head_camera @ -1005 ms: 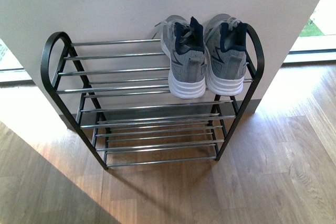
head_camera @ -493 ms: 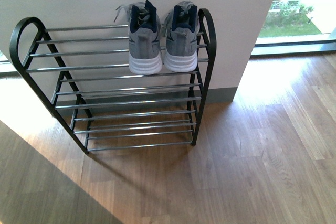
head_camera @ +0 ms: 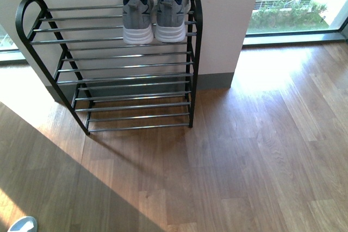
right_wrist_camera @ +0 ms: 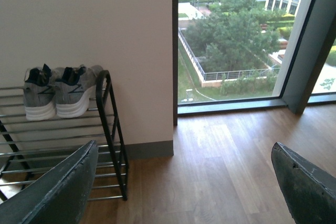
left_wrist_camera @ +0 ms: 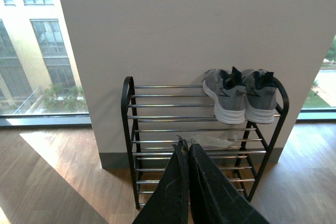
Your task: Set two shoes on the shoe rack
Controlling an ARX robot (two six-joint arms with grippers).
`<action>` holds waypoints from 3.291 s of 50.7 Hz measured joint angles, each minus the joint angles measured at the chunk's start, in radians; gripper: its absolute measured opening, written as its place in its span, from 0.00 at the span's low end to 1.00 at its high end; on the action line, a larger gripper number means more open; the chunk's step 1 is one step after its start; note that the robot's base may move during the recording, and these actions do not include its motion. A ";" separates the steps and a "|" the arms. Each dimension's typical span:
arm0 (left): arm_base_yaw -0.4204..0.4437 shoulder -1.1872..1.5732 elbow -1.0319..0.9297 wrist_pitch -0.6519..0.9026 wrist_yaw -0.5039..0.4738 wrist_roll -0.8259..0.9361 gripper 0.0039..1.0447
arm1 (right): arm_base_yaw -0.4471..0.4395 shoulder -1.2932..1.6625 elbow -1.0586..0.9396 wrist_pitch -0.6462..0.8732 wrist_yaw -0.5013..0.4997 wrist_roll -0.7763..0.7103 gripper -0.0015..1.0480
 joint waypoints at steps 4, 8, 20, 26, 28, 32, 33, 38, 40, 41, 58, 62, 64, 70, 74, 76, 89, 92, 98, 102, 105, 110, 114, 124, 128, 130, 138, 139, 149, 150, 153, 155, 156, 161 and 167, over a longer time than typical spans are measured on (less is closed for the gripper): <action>0.000 -0.033 0.000 -0.031 -0.005 0.000 0.01 | 0.000 0.000 0.000 0.000 -0.002 0.000 0.91; 0.000 -0.060 0.000 -0.056 -0.004 0.000 0.01 | 0.000 0.000 0.000 0.000 -0.002 0.000 0.91; 0.000 -0.184 0.000 -0.214 -0.004 0.000 0.01 | 0.000 -0.001 0.000 0.000 -0.002 0.000 0.91; 0.000 -0.248 0.000 -0.257 -0.004 0.000 0.01 | 0.000 -0.001 0.000 0.000 -0.005 0.000 0.91; 0.000 -0.249 0.000 -0.262 -0.009 0.000 0.01 | 0.000 -0.001 0.000 0.000 -0.006 0.000 0.91; 0.000 -0.250 0.000 -0.266 -0.011 0.000 0.01 | 0.000 -0.001 0.000 0.000 -0.009 0.000 0.91; 0.000 -0.250 0.000 -0.266 -0.010 0.000 0.01 | 0.000 0.000 0.000 0.000 -0.008 0.000 0.91; 0.000 -0.250 0.000 -0.266 -0.003 0.000 0.01 | 0.000 0.000 0.000 0.000 -0.003 0.000 0.91; 0.000 -0.250 0.000 -0.266 -0.001 0.000 0.01 | 0.000 0.000 0.000 0.000 0.000 0.000 0.91; 0.000 -0.250 0.000 -0.266 0.000 0.000 0.01 | 0.000 0.000 0.000 0.000 0.000 0.000 0.91; 0.000 -0.251 0.000 -0.266 -0.004 0.000 0.01 | 0.000 -0.001 0.000 0.000 -0.004 0.000 0.91; 0.000 -0.251 0.000 -0.266 -0.004 0.000 0.01 | 0.000 0.000 0.000 0.000 -0.005 0.000 0.91; 0.000 -0.251 0.000 -0.266 -0.004 0.000 0.01 | 0.000 -0.001 0.000 0.000 -0.005 0.000 0.91; 0.000 -0.251 0.000 -0.266 -0.003 0.000 0.01 | 0.000 -0.001 0.000 0.000 -0.001 0.000 0.91; 0.001 -0.251 0.000 -0.266 -0.003 0.000 0.01 | 0.000 0.000 0.000 0.000 -0.002 0.000 0.91; 0.001 -0.251 0.001 -0.266 -0.003 0.000 0.01 | 0.000 0.000 0.000 0.000 -0.001 0.000 0.91; 0.001 -0.251 0.000 -0.266 -0.007 0.000 0.01 | 0.000 0.000 0.000 0.000 -0.005 0.000 0.91; 0.001 -0.251 0.000 -0.266 -0.008 0.000 0.01 | 0.000 -0.002 0.000 0.000 -0.007 0.000 0.91; 0.001 -0.251 0.000 -0.266 -0.007 0.000 0.01 | 0.000 0.000 0.000 0.000 -0.009 0.000 0.91; 0.001 -0.251 0.000 -0.266 -0.006 -0.001 0.02 | 0.000 -0.001 0.000 0.000 -0.008 0.000 0.91; 0.001 -0.251 0.000 -0.266 -0.005 0.000 0.13 | 0.000 -0.001 0.000 0.000 -0.007 0.000 0.91; 0.001 -0.251 0.000 -0.266 -0.006 0.000 0.34 | 0.000 -0.001 0.000 0.000 -0.006 0.000 0.91; 0.001 -0.251 0.000 -0.266 -0.004 0.000 0.51 | 0.000 -0.001 0.000 0.000 -0.005 0.000 0.91; 0.002 -0.251 0.000 -0.266 -0.002 0.000 0.91 | 0.000 -0.001 0.000 0.000 0.000 0.000 0.91; 0.001 -0.251 0.001 -0.266 -0.004 0.003 0.91 | 0.000 -0.002 0.000 0.000 -0.002 0.000 0.91; 0.001 -0.251 0.000 -0.266 -0.008 0.003 0.91 | -0.002 -0.002 0.000 0.000 -0.008 0.000 0.91; 0.003 -0.251 0.000 -0.266 -0.006 0.003 0.91 | -0.001 -0.002 0.000 0.000 -0.008 0.000 0.91; 0.003 -0.251 0.000 -0.266 -0.005 0.003 0.91 | -0.001 -0.002 0.000 0.000 -0.008 0.000 0.91; 0.003 -0.251 0.000 -0.266 -0.004 0.003 0.91 | -0.001 -0.002 0.000 0.000 -0.005 0.000 0.91; 0.003 -0.251 0.000 -0.266 -0.004 0.003 0.91 | -0.001 -0.002 0.000 0.000 -0.005 0.000 0.91; 0.003 -0.251 0.000 -0.266 -0.004 0.003 0.91 | -0.001 -0.002 0.000 0.000 -0.005 0.000 0.91; 0.003 -0.251 0.000 -0.266 -0.004 0.003 0.91 | -0.001 -0.002 0.000 0.000 -0.005 0.000 0.91; 0.003 -0.251 0.000 -0.266 -0.004 0.003 0.91 | -0.001 -0.002 0.000 0.000 -0.005 0.000 0.91; 0.003 -0.251 0.000 -0.266 -0.004 0.003 0.91 | -0.001 -0.002 0.000 0.000 -0.005 0.000 0.91; 0.003 -0.251 0.000 -0.266 -0.004 0.003 0.91 | -0.001 -0.002 0.000 0.000 -0.005 0.000 0.91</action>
